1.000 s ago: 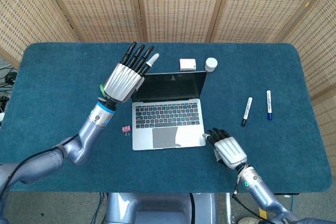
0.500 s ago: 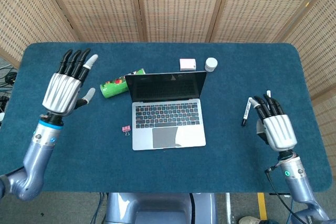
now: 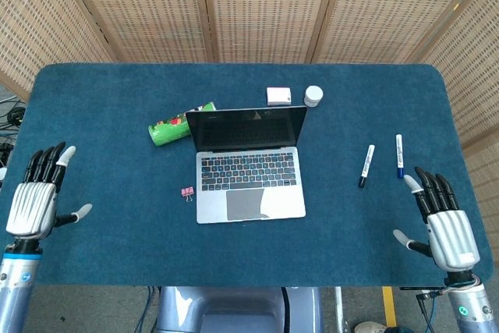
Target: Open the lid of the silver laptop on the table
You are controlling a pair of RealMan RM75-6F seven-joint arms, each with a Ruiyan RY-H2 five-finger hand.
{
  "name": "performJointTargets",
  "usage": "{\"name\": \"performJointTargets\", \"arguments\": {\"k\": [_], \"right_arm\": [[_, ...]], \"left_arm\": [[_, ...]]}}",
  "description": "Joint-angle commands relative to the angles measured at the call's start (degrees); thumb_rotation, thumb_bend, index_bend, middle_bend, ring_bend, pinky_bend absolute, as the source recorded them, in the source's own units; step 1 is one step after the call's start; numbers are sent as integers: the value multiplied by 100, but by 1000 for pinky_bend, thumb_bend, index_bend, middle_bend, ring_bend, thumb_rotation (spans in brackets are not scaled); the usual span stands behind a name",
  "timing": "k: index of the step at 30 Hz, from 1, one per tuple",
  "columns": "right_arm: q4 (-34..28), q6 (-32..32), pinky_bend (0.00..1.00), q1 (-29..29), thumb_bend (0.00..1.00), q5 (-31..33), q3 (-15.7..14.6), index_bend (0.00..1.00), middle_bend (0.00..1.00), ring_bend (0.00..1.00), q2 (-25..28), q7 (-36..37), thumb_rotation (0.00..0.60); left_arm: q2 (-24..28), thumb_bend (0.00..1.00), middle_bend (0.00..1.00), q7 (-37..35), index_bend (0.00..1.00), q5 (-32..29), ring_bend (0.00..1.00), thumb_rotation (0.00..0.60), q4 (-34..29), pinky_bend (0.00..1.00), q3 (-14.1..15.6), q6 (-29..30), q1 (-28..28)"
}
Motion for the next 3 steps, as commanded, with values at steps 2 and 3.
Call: {"name": "performJointTargets", "arguments": {"k": [2, 3], "right_arm": [[-294, 189, 0, -224, 0, -159, -88, 0, 0, 0, 156, -257, 600], [-329, 199, 0, -247, 0, -177, -92, 0, 0, 0, 166, -300, 600]], "left_arm": [[-166, 0, 0, -256, 0, 277, 0, 600, 253, 0, 266, 270, 393], [-141, 0, 0, -221, 0, 289, 0, 600, 233, 0, 277, 271, 427]]}}
